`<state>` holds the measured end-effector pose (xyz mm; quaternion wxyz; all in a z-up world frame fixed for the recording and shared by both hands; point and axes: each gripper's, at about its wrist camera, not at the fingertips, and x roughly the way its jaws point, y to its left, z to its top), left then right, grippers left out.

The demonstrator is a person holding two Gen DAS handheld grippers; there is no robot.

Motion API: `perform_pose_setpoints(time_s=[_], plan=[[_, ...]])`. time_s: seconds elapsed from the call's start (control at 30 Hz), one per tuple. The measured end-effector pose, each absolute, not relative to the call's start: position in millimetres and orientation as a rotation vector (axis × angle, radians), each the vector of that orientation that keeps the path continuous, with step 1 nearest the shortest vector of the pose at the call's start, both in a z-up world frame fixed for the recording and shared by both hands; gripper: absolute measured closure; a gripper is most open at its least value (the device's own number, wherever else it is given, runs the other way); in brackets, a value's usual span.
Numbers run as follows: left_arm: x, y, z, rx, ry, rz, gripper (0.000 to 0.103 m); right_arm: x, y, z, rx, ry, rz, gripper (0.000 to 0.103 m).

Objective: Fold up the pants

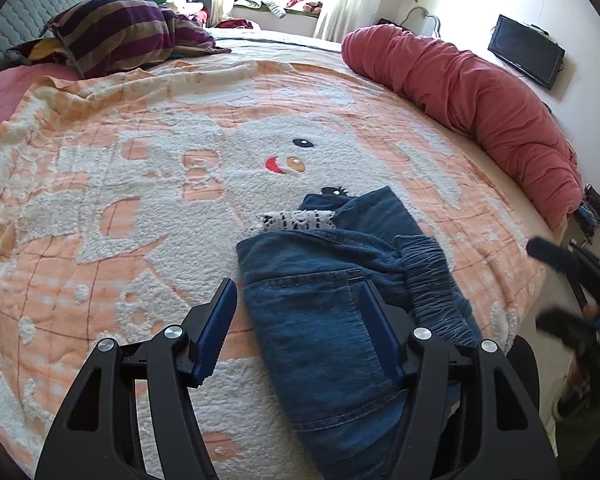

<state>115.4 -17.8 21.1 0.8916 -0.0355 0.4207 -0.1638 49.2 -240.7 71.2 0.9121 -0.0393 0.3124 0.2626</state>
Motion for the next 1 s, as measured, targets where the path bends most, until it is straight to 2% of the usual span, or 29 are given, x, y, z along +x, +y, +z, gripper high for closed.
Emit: perform_pose_setpoints(time_s=[0.23,0.27,0.3,0.33,0.67,0.8,1.0], plan=[[118,-14,13,-0.071,0.898,-0.309,0.041,85,-258,49,-0.061,0.734,0.424,0.033],[119,-14,11,-0.068,0.904,-0.303,0.038,88,-260,46,-0.061,0.744,0.41,0.033],[120,-15,10,-0.065,0.911,-0.297,0.022,94,-262,41,-0.052,0.765,0.406,0.033],[121,-14,8,-0.064,0.915,-0.288,0.019,98,-264,38,-0.04,0.778,0.404,0.033],[129,-13,-18,-0.12,0.997,-0.274,0.019,129,-268,0,0.073,0.924,0.426,0.033],[132,-17,-27,-0.163,1.016,-0.276,0.019,141,-269,-19,0.152,0.987,0.47,0.039],[133,-24,-33,-0.215,1.02,-0.29,0.02,144,-262,-23,0.161,0.977,0.513,0.039]])
